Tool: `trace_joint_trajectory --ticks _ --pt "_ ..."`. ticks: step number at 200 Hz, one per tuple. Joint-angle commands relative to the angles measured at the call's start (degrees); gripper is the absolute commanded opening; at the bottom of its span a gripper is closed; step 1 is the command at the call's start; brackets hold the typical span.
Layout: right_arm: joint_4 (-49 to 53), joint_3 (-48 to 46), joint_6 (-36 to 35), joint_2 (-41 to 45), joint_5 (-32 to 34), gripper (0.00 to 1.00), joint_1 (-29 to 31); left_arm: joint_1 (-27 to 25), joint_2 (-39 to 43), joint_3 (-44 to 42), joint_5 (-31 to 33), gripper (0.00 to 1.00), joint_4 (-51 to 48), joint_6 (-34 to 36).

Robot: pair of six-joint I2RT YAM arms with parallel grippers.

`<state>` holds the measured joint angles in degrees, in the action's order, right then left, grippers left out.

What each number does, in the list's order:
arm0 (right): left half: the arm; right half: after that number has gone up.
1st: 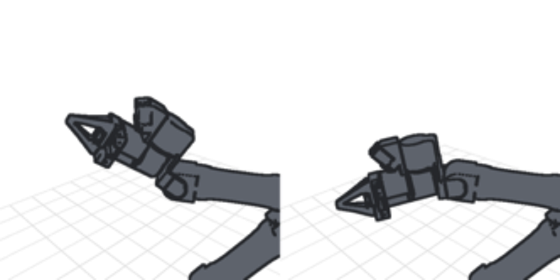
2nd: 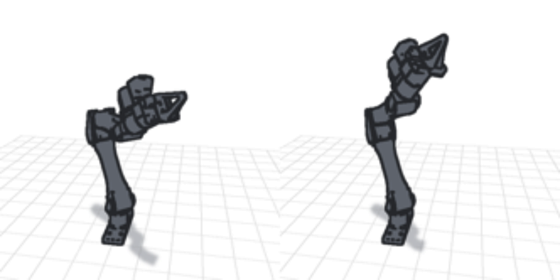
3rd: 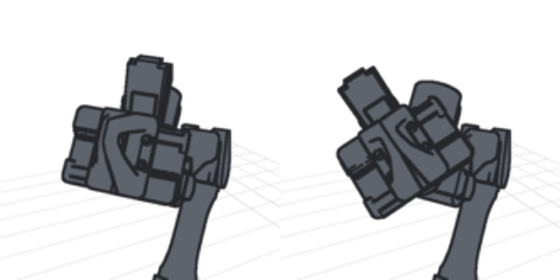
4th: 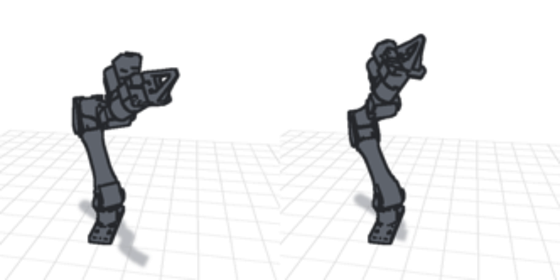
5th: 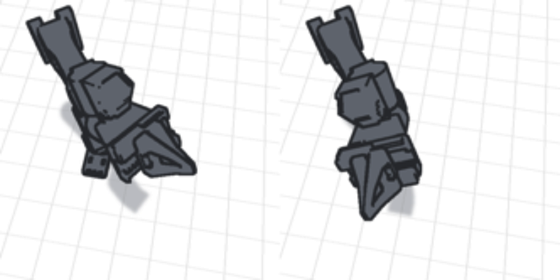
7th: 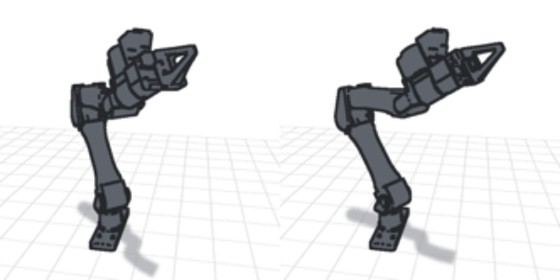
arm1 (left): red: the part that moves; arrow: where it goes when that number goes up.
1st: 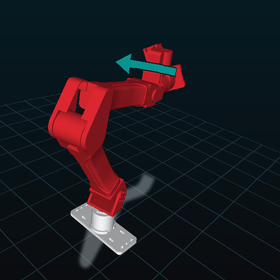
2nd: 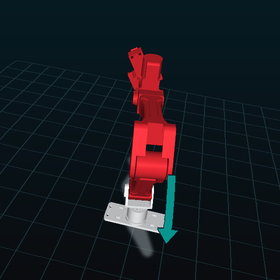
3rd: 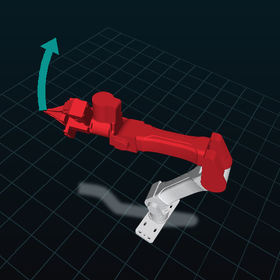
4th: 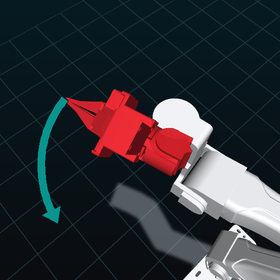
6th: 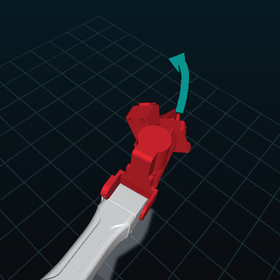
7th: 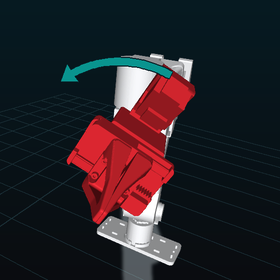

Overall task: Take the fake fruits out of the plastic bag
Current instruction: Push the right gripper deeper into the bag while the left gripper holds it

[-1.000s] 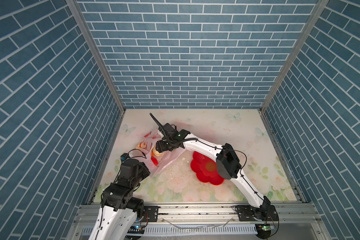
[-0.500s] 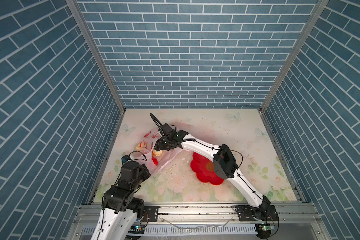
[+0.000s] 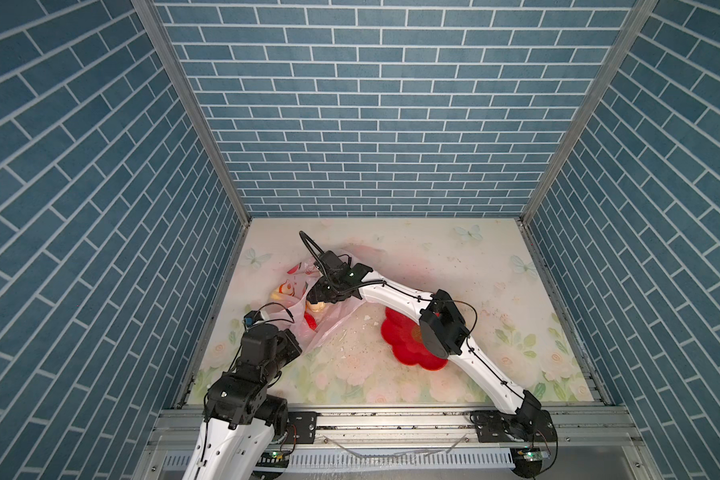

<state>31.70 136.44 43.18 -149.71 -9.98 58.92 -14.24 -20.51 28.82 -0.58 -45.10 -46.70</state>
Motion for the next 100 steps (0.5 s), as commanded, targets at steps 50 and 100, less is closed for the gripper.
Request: trace_joint_trajectory --ticks 50,100 --pt "0.5 1.5 1.7 -2.0 -1.2 0.52 0.1 -0.3 -2.4 -0.3 -0.5 0.00 2.9 1.5" --pt "-3.2 -6.7 -0.3 3.9 -1.6 0.29 0.1 -0.3 -6.3 1.2 -0.2 0.00 5.6 3.0"
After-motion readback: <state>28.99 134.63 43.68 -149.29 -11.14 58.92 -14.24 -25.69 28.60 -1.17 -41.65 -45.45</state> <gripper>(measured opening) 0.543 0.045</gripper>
